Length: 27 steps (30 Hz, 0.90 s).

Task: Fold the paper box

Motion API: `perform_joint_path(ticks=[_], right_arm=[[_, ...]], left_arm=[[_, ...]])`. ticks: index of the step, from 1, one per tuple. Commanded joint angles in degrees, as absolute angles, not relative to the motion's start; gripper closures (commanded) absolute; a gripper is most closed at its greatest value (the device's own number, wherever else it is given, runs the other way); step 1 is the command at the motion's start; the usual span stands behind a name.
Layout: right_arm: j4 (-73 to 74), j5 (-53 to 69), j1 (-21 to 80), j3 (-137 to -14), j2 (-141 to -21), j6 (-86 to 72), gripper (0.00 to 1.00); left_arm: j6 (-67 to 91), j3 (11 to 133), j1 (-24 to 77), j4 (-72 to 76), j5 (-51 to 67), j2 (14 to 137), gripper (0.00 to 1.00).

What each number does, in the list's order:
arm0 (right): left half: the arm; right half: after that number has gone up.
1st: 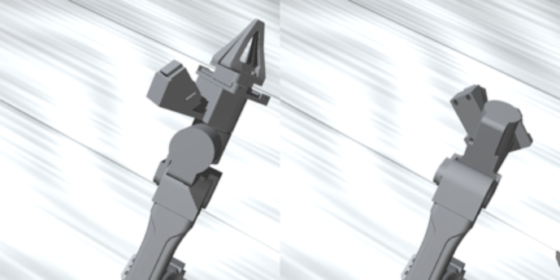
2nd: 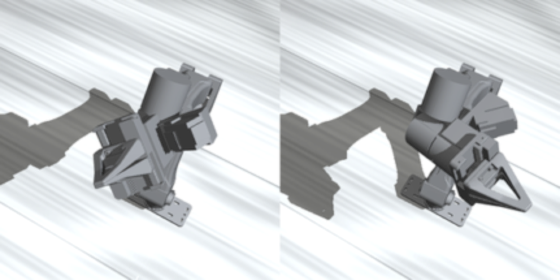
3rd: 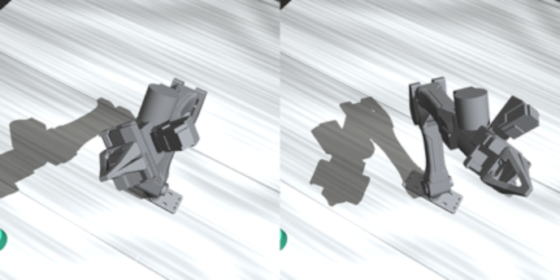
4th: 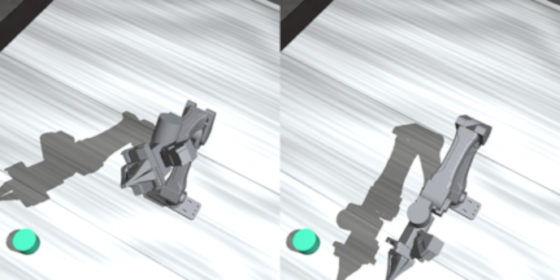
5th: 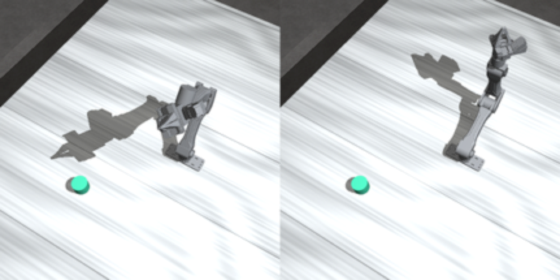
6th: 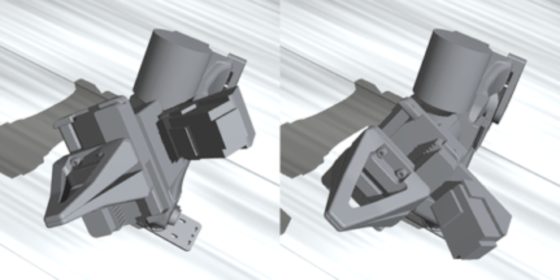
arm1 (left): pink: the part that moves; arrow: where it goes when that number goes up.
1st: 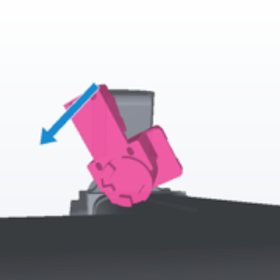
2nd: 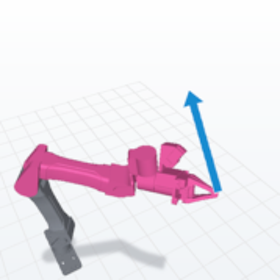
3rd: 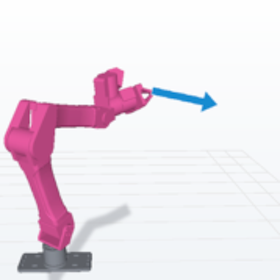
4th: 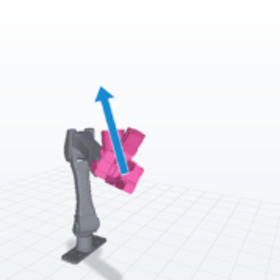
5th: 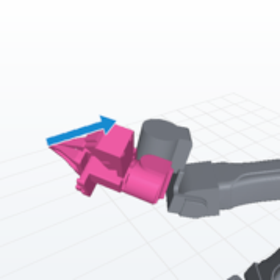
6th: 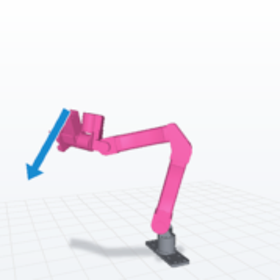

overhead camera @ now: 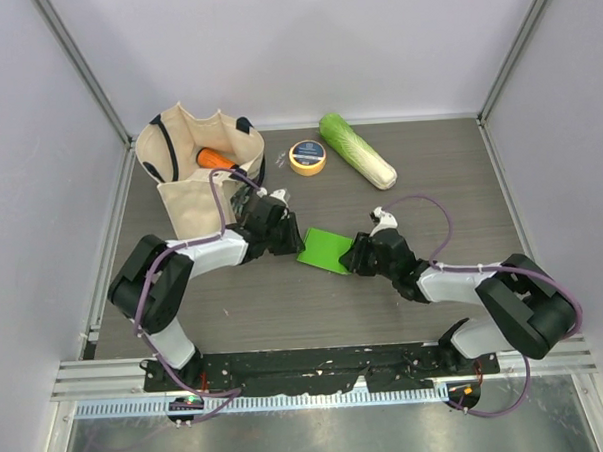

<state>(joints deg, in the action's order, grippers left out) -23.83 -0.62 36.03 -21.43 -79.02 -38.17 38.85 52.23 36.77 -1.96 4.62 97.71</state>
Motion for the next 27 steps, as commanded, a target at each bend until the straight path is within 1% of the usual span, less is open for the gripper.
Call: perform_joint_path(ticks=[1,4,5,6,8,10,12,13,14,16,17,19,21,22,23,26,27], right_arm=[[-23.30,-1.23,35.86,-21.53,-80.86,-35.68,0.65],[-21.02,-1.84,35.77,-22.23,-78.84,-35.33,0.67],[-20.57,-1.93,35.77,-22.50,-78.32,-35.16,0.67],[-20.31,-1.76,35.68,-22.94,-77.70,-35.07,0.68],[-19.86,-0.71,34.90,-23.38,-77.35,-35.24,0.71],[-20.04,1.30,34.11,-23.99,-77.43,-35.68,0.71],[-19.95,1.93,33.23,-24.52,-77.52,-36.12,0.70],[-19.52,2.19,33.05,-24.70,-77.52,-36.30,0.61],[-19.25,2.20,32.79,-24.96,-77.43,-36.39,0.56],[-18.98,2.72,32.00,-25.14,-77.78,-36.65,0.52],[-19.25,3.25,31.64,-25.14,-78.22,-36.82,0.52],[-20.73,4.65,30.68,-25.22,-79.71,-37.70,0.56],[-22.40,5.97,29.71,-24.35,-81.91,-39.19,0.60],[-24.33,6.41,29.36,-23.91,-82.44,-39.81,0.65],[-25.13,7.72,28.92,-23.21,-83.14,-40.42,0.67],[-26.10,9.04,27.34,-22.07,-83.41,-42.18,0.72],[-26.28,9.75,26.81,-21.89,-83.76,-42.54,0.74]], left_arm=[[39.11,48.96,36.83,-2.10,5.01,96.34,0.69],[37.80,49.48,36.83,-3.69,4.22,93.97,0.60],[37.88,50.00,36.83,-4.30,4.31,93.61,0.50],[37.71,50.36,36.83,-4.57,5.44,93.43,0.45],[37.71,51.84,36.74,-4.66,7.46,94.39,0.38],[38.23,52.73,36.74,-4.48,9.92,95.71,0.39],[39.02,53.35,36.74,-3.43,10.81,97.55,0.42],[39.28,53.61,36.65,-3.51,11.16,97.99,0.43],[39.46,53.96,36.65,-3.69,11.42,98.87,0.47],[39.81,54.05,36.65,-3.52,12.13,99.31,0.50],[39.99,53.97,36.65,-3.34,12.22,99.66,0.54],[40.17,53.88,36.65,-3.51,12.39,99.58,0.56],[40.17,53.88,36.56,-3.86,12.30,98.88,0.54],[40.08,53.88,36.48,-4.13,12.22,98.62,0.51],[40.08,53.53,36.21,-4.48,12.30,98.18,0.44],[40.95,52.13,34.73,-3.87,13.53,96.51,0.36],[41.39,51.68,34.11,-3.61,15.62,96.33,0.35]])
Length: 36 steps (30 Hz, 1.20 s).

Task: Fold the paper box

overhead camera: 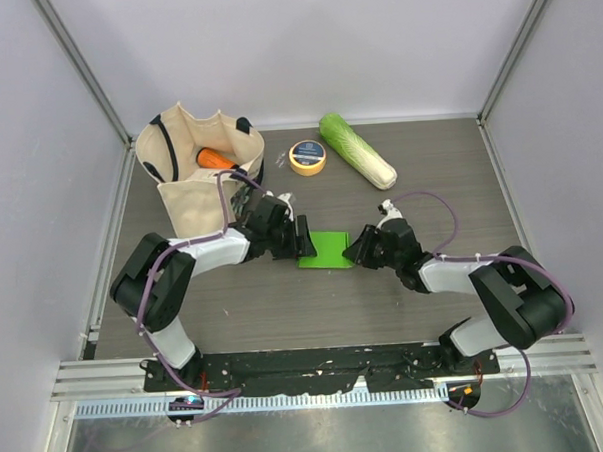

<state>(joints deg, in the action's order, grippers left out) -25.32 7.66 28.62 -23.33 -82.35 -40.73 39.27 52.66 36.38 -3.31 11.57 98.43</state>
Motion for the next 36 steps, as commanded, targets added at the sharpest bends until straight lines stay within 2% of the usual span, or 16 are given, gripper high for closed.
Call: perform_joint_path(ticks=[1,11,23,31,36], right_arm=[[-26.98,10.97,25.59,-21.71,-84.11,-43.50,0.74],[-28.47,21.00,18.29,-20.66,-88.77,-45.52,0.78],[-31.64,25.75,15.21,-19.16,-91.58,-46.05,0.80],[-33.49,28.04,12.30,-17.75,-92.90,-46.50,0.80],[-33.13,28.74,12.22,-17.93,-92.90,-45.26,0.80]], left_arm=[[41.83,50.98,33.49,-2.73,16.69,96.15,0.34],[47.37,48.34,30.67,6.49,26.63,99.23,0.32],[49.30,50.45,30.67,9.93,29.53,101.95,0.31],[50.10,50.63,30.67,9.92,26.37,103.36,0.31],[50.53,52.64,30.76,12.65,29.44,105.64,0.32]])
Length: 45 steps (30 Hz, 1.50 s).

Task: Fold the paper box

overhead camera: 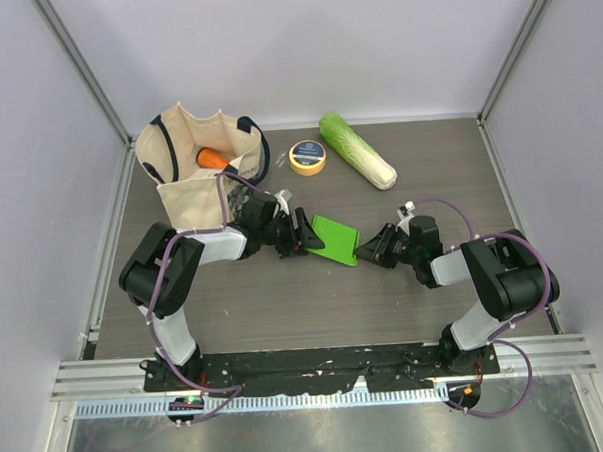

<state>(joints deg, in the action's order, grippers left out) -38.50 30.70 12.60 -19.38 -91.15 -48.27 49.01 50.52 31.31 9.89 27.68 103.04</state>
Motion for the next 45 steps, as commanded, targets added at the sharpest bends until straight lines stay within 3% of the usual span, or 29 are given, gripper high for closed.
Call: perform_joint_path(ticks=[1,11,17,21,24,25,28,32,34,39,45], right_arm=[[-33.05,28.74,12.22,-18.02,-92.81,-45.18,0.80],[-31.64,28.74,12.22,-21.00,-93.78,-43.95,0.77],[-30.76,27.95,12.30,-21.18,-94.13,-42.71,0.77],[-31.20,28.48,12.30,-20.74,-93.43,-42.72,0.75],[-29.36,27.78,12.30,-20.22,-90.89,-42.28,0.66],[-27.96,26.99,12.30,-20.21,-87.22,-41.93,0.58],[-16.38,19.36,13.79,-22.75,-76.43,-38.51,0.47],[2.24,2.85,21.77,-29.43,-63.21,-30.69,0.36],[4.21,-6.61,31.86,-33.28,-60.57,-23.85,0.34],[2.73,-21.95,55.75,-37.00,-58.71,-8.92,0.33],[-4.92,-33.39,70.30,-36.47,-63.00,4.82,0.33]], left_arm=[[50.62,53.43,30.76,13.61,29.88,105.99,0.33],[51.85,55.28,30.67,13.80,30.23,107.49,0.57],[52.65,55.28,30.67,15.73,27.60,108.54,0.63],[53.70,54.06,30.94,18.01,25.84,107.93,0.72],[54.75,53.35,31.11,16.62,25.31,106.62,0.78],[55.02,53.35,31.11,15.74,25.49,105.92,0.79],[55.98,54.40,31.11,8.02,26.28,104.77,0.85],[57.83,55.02,31.11,-5.57,27.86,101.53,0.91],[60.28,54.58,30.85,-9.21,29.26,100.38,0.94],[63.72,52.56,30.59,-18.45,33.39,94.32,0.97],[65.92,52.12,29.36,-24.68,40.08,90.97,1.00]])
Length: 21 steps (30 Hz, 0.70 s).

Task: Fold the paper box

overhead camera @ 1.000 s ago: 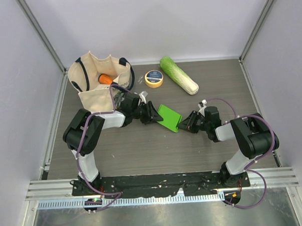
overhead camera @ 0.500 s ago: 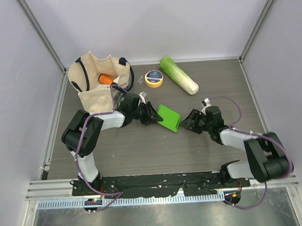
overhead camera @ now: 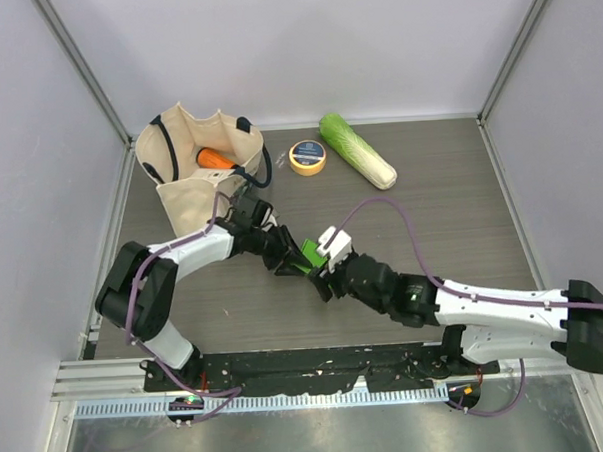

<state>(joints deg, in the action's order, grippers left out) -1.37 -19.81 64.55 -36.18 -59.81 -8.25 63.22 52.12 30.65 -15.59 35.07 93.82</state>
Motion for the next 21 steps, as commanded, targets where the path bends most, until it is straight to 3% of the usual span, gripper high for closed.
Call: perform_joint_path(ticks=[1,8,21], right_arm=[[-5.18,-35.05,73.27,-36.56,-63.97,7.01,0.33],[-8.96,-37.78,78.38,-35.86,-71.97,7.38,0.34],[-22.06,-56.42,82.44,-35.59,-88.93,13.97,0.37]], left_arm=[[65.57,52.64,29.01,-27.22,40.25,90.71,1.00],[68.46,50.28,28.30,-28.39,41.92,89.04,1.00],[73.48,47.46,28.39,-28.12,44.91,84.29,1.00]])
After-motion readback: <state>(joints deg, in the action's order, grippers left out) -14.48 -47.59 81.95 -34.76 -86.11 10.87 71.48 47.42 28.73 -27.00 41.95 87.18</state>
